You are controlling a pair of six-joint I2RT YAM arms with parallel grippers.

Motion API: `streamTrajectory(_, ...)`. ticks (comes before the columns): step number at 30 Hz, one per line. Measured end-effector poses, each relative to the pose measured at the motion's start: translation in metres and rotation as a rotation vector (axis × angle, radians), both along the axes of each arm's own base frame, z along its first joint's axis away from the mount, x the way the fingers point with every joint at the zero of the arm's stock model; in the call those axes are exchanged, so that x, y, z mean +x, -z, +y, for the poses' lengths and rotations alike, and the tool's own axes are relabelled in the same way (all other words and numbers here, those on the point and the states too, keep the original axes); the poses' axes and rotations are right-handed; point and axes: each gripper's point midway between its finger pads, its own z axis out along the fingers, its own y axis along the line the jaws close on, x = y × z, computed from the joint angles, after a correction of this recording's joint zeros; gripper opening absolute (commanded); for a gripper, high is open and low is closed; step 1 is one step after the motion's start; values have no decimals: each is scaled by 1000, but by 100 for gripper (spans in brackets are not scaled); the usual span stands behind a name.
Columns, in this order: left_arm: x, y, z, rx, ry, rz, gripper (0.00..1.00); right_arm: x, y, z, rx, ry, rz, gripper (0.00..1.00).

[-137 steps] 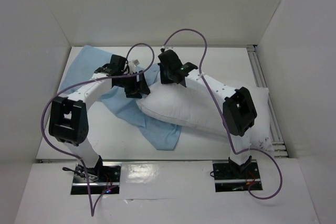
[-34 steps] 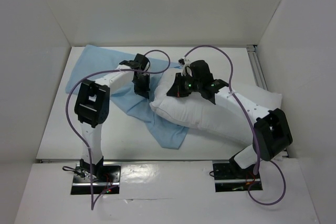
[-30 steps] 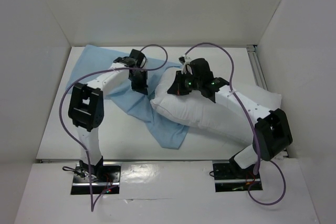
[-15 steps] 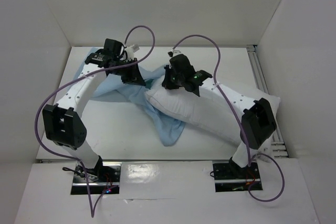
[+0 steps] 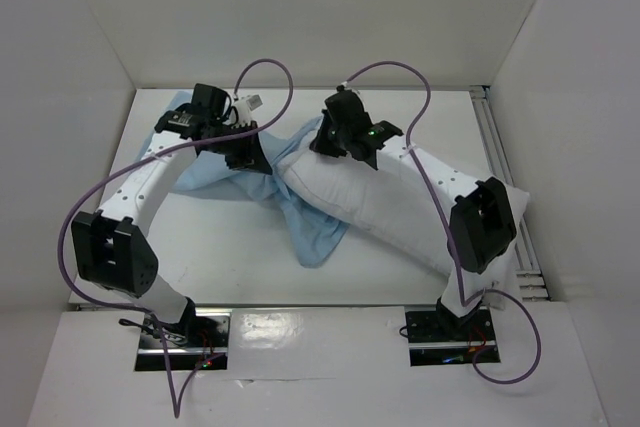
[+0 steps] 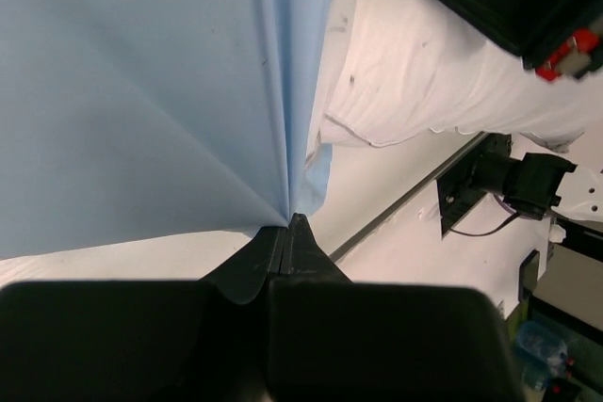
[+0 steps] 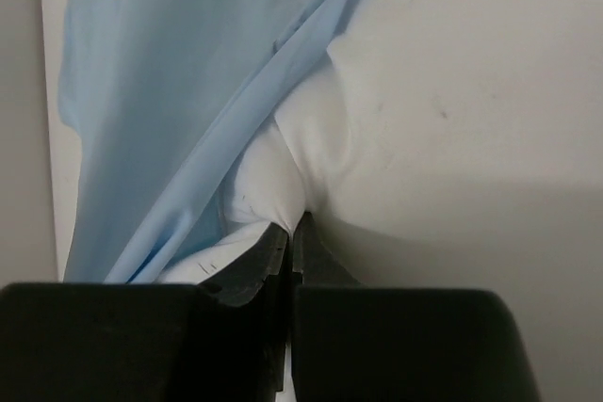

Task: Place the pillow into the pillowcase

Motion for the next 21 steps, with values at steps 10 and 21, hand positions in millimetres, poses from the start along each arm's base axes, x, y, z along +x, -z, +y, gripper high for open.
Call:
streamTrajectory(10,7,-13,11,-3,-36,-39,0,14,3,-10,63,35,32,0)
streamTrajectory(21,9,-43,21,-72,-59,-112,0,6,37,21,-88,39,9,0)
